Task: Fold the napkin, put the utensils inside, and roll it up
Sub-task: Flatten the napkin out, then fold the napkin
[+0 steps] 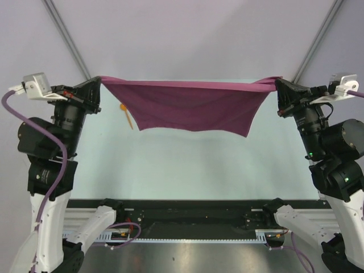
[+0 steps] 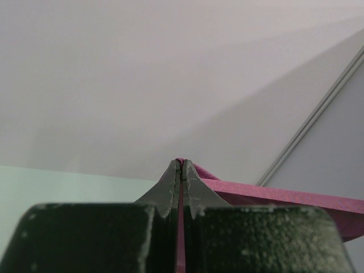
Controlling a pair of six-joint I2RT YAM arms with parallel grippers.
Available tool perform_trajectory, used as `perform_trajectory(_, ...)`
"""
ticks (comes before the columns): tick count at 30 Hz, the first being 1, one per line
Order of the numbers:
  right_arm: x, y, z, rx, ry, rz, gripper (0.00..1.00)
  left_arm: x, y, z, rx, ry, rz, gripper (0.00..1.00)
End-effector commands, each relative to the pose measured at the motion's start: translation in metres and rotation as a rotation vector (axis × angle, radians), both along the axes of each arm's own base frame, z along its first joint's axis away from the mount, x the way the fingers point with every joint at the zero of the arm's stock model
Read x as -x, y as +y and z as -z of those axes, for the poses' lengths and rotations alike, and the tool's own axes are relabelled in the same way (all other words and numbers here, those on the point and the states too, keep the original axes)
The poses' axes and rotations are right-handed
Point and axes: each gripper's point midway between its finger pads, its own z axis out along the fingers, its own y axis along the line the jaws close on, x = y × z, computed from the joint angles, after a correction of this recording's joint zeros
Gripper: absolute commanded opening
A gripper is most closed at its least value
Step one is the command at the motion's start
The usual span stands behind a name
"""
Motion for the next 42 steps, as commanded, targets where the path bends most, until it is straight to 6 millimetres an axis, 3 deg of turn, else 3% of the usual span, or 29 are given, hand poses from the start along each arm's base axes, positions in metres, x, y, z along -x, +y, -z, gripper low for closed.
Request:
perform_trajectory(1, 0.014, -0.005, -0.028, -0.031, -0.078, -0.014, 0.0, 0.01, 0.018, -0.013, 0.011, -0.026, -0.082, 0.0)
perform_trajectory(4, -0.007, -0.001, -0.02, -0.021, -0.055, 0.02, 0.0, -0.001, 0.019, -0.006, 0.021, -0.013, -0.096, 0.0)
perform_trajectory(8, -0.068, 0.008, 0.016, 0.04, 0.042, 0.126, 0.0, -0.051, 0.011, 0.032, 0.002, 0.09, -0.115, 0.0)
perform_trajectory(9, -0.083, 0.01, 0.025, 0.058, 0.067, 0.138, 0.0, -0.079, 0.006, 0.059, -0.02, 0.165, -0.125, 0.0)
perform_trajectory(10, -0.111, 0.017, 0.049, 0.087, 0.131, 0.141, 0.0, -0.094, 0.004, 0.069, -0.031, 0.186, -0.134, 0.0)
perform_trajectory(11, -0.129, 0.009, 0.06, 0.087, 0.158, 0.147, 0.0, -0.111, 0.003, 0.084, -0.051, 0.228, -0.145, 0.0)
perform_trajectory(13, -0.173, 0.011, 0.107, 0.089, 0.272, 0.146, 0.0, -0.16, -0.007, 0.132, -0.095, 0.351, -0.142, 0.0)
perform_trajectory(14, -0.19, 0.004, 0.12, 0.091, 0.299, 0.159, 0.0, -0.176, -0.008, 0.148, -0.106, 0.392, -0.14, 0.0)
perform_trajectory(15, -0.207, 0.003, 0.134, 0.088, 0.336, 0.161, 0.0, -0.209, -0.015, 0.188, -0.128, 0.485, -0.132, 0.0)
perform_trajectory(16, -0.222, 0.002, 0.147, 0.089, 0.361, 0.163, 0.0, -0.223, -0.018, 0.208, -0.134, 0.533, -0.121, 0.0)
perform_trajectory(17, -0.252, 0.009, 0.191, 0.112, 0.452, 0.144, 0.0, -0.238, -0.019, 0.225, -0.128, 0.574, -0.116, 0.0)
perform_trajectory(18, -0.269, 0.002, 0.196, 0.09, 0.467, 0.152, 0.0, -0.255, -0.026, 0.236, -0.127, 0.597, -0.093, 0.0)
perform_trajectory(19, -0.283, 0.0, 0.212, 0.085, 0.504, 0.154, 0.0, -0.275, -0.028, 0.282, -0.136, 0.698, -0.088, 0.0)
perform_trajectory(20, -0.308, 0.003, 0.262, 0.091, 0.602, 0.143, 0.0, -0.286, -0.031, 0.3, -0.141, 0.732, -0.087, 0.0)
perform_trajectory(21, -0.321, -0.004, 0.278, 0.08, 0.634, 0.148, 0.04, -0.299, -0.033, 0.302, -0.137, 0.733, -0.09, 0.0)
perform_trajectory(22, -0.336, -0.006, 0.283, 0.054, 0.653, 0.144, 0.13, -0.309, -0.035, 0.337, -0.149, 0.805, -0.089, 0.11)
perform_trajectory(23, -0.35, 0.0, 0.319, 0.056, 0.727, 0.103, 0.35, -0.315, -0.036, 0.342, -0.147, 0.815, -0.088, 0.22)
perform_trajectory(24, -0.358, -0.004, 0.331, 0.046, 0.758, 0.092, 0.48, -0.322, -0.038, 0.337, -0.144, 0.802, -0.083, 0.35)
perform_trajectory(25, -0.366, -0.002, 0.32, 0.033, 0.753, 0.07, 0.59, -0.325, -0.039, 0.34, -0.145, 0.806, -0.081, 0.6)
perform_trajectory(27, -0.37, 0.003, 0.328, 0.032, 0.784, 0.023, 0.73, -0.326, -0.037, 0.332, -0.14, 0.786, -0.095, 0.83)
perform_trajectory(30, -0.359, 0.004, 0.308, 0.047, 0.762, 0.005, 0.85, -0.319, -0.029, 0.303, -0.148, 0.73, -0.132, 0.99)
perform_trajectory(31, -0.355, 0.004, 0.3, 0.044, 0.75, 0.006, 0.87, -0.316, -0.027, 0.297, -0.154, 0.718, -0.137, 0.99)
perform_trajectory(32, -0.345, 0.003, 0.31, 0.045, 0.776, 0.005, 0.88, -0.308, -0.025, 0.282, -0.149, 0.691, -0.139, 1.0)
perform_trajectory(33, -0.335, 0.002, 0.292, 0.041, 0.746, 0.005, 0.88, -0.304, -0.025, 0.275, -0.145, 0.675, -0.139, 1.0)
perform_trajectory(36, -0.308, -0.001, 0.31, 0.016, 0.805, 0.014, 0.88, -0.285, -0.025, 0.249, -0.133, 0.629, -0.122, 1.0)
perform_trajectory(38, -0.286, -0.003, 0.301, -0.005, 0.807, 0.026, 0.87, -0.277, -0.025, 0.238, -0.134, 0.615, -0.111, 1.0)
perform_trajectory(39, -0.269, -0.003, 0.328, -0.024, 0.874, 0.028, 0.87, -0.268, -0.025, 0.228, -0.136, 0.608, -0.105, 1.0)
perform_trajectory(40, -0.256, -0.003, 0.313, -0.035, 0.844, 0.027, 0.87, -0.264, -0.024, 0.222, -0.144, 0.601, -0.104, 1.0)
perform_trajectory(42, -0.226, 0.007, 0.343, -0.03, 0.907, 0.022, 0.86, -0.253, -0.022, 0.215, -0.154, 0.612, -0.102, 1.0)
